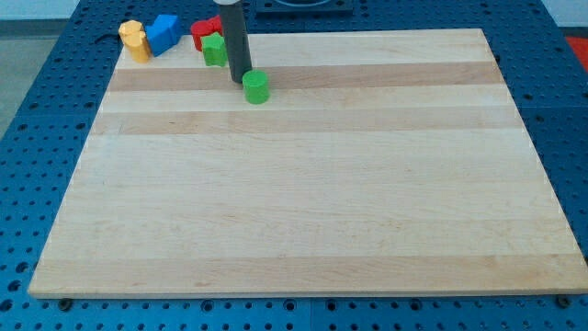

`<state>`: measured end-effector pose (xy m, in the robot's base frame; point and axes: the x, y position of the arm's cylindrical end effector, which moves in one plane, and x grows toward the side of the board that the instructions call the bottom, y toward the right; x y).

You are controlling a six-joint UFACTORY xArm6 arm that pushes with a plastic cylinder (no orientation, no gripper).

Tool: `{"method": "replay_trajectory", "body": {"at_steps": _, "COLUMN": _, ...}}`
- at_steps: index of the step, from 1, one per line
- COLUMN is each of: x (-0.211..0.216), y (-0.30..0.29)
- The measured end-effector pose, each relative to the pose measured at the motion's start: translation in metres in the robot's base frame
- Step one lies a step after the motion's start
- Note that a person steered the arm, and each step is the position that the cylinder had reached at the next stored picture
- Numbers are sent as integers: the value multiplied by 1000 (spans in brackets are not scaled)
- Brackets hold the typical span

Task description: Push the green star to the green circle

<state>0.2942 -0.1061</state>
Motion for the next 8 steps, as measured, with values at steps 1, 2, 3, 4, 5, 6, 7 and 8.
{"method": "replay_trajectory", "body": {"at_steps": 1, "x": -17, "y": -51}}
{"method": "replay_trajectory", "body": {"at_steps": 2, "x": -26, "y": -98}}
{"method": "replay_trajectory", "body": {"at_steps": 3, "x": -33, "y": -99}}
{"method": "replay_trajectory", "body": {"at_steps": 4, "x": -53, "y": -91}}
{"method": "replay_trajectory", "body": {"at_steps": 5, "x": -66, "y": -91}}
{"method": "replay_trajectory", "body": {"at_steps": 6, "x": -68, "y": -75}}
{"method": "replay_trajectory", "body": {"at_steps": 7, "x": -59, "y": -17}}
{"method": "replay_trajectory", "body": {"at_steps": 8, "x": -38, "y": 55}}
